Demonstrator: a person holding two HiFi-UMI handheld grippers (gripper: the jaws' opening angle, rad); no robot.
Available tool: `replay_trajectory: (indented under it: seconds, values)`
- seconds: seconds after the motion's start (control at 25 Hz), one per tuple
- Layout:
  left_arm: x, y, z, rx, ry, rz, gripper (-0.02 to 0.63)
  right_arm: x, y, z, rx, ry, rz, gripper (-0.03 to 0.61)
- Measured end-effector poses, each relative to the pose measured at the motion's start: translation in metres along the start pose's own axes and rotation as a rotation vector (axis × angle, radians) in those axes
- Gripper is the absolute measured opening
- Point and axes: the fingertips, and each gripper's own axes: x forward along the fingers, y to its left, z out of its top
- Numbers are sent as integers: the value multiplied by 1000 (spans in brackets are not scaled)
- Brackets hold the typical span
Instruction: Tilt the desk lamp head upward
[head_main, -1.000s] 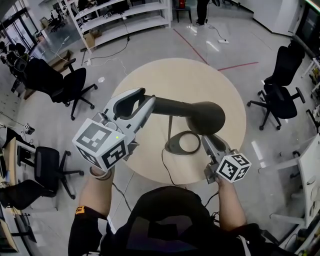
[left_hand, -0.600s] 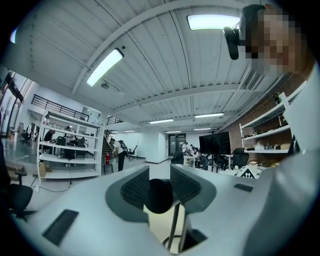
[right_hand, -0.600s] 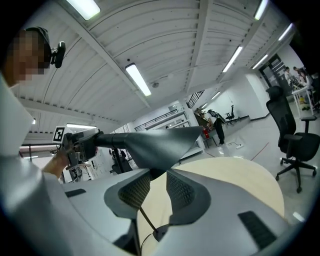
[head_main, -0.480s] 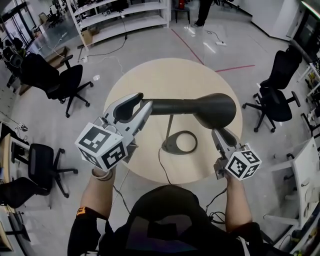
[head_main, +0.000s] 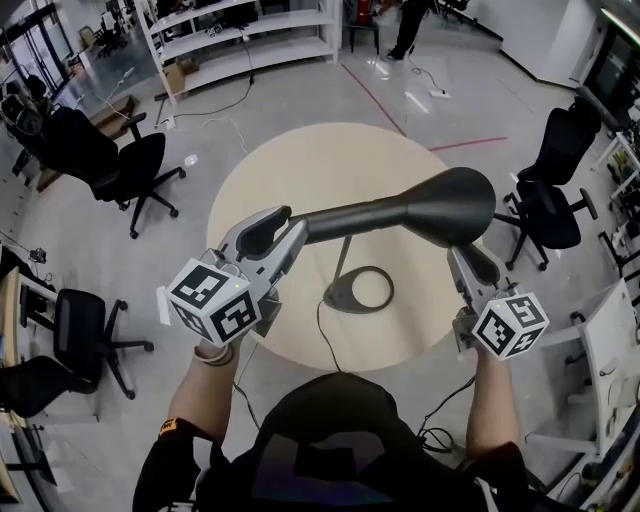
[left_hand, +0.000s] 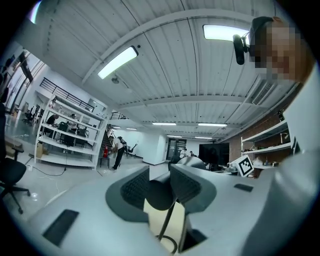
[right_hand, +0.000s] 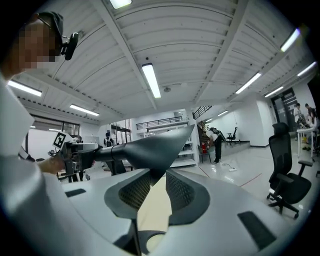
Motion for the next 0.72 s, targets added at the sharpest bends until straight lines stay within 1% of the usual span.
replay_trajectory:
  seconds: [0.28, 0.44, 0.72]
  values:
    - [-4, 9, -9, -78, -16, -14, 173, 0, 7, 25, -116, 1, -9, 101]
    - [-2, 11, -14, -131, -34, -25, 173, -1, 8, 42, -201, 4, -16, 100]
    - [-7, 17, -28, -188, -40, -36, 172, -2, 25, 70, -347, 1, -7, 100]
